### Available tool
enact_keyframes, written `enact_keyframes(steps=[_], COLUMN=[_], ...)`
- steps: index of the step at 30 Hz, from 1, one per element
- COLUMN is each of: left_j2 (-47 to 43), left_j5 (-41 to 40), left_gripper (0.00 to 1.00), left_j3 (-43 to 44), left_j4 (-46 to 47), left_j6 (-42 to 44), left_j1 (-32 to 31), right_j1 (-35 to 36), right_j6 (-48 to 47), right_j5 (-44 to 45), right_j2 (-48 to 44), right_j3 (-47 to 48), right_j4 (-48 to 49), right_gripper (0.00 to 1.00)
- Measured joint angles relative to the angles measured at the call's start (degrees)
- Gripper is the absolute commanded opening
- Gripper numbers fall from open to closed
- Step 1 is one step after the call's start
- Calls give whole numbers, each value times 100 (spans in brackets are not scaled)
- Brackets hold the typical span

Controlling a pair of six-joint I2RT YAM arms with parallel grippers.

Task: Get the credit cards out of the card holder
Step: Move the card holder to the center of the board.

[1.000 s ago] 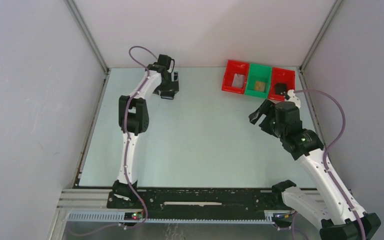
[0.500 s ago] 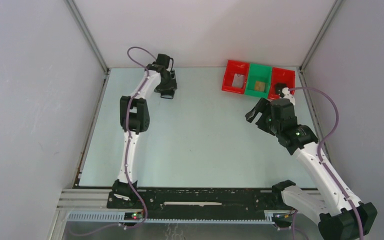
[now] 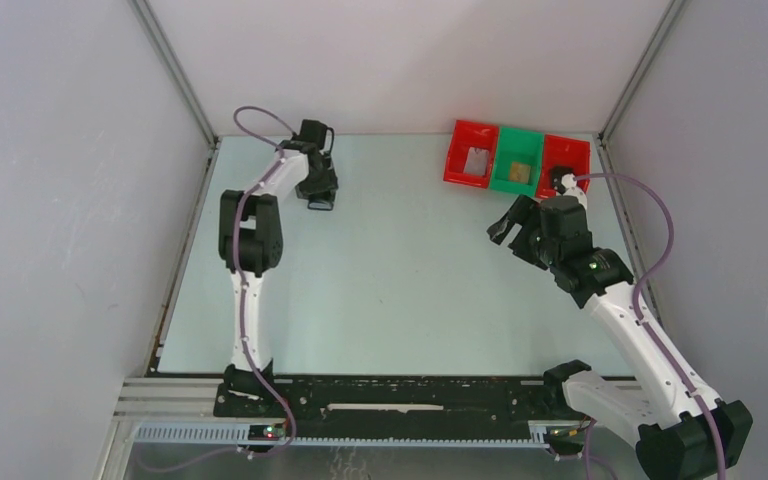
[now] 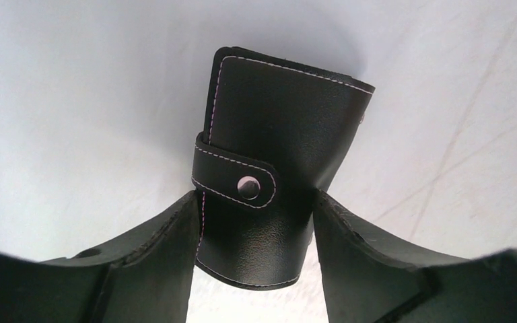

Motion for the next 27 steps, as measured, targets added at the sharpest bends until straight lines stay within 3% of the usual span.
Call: enact_keyframes(steps=[7,11,21,27], left_j2=[-1871,-2758,-4057,-4730], left_j5=[-208,-125,247,861], left_gripper=[64,66,70,83], left_j3=[-2927,-4162,-5866,-6363], left_j4=[570,697,935,892], left_j6=[-647,-1034,-1628,-2013], left_j1=[146,68,-1182,-2310], right_j1=[66,186,540,708], right_j6=[39,63,254,304], right_j5=[4,7,9,7], right_j2=[-4,-46,-118,-24], right_j3=[-11,-140,-560,-647], right_j4=[7,39,251,317], right_gripper=[89,89,88,88])
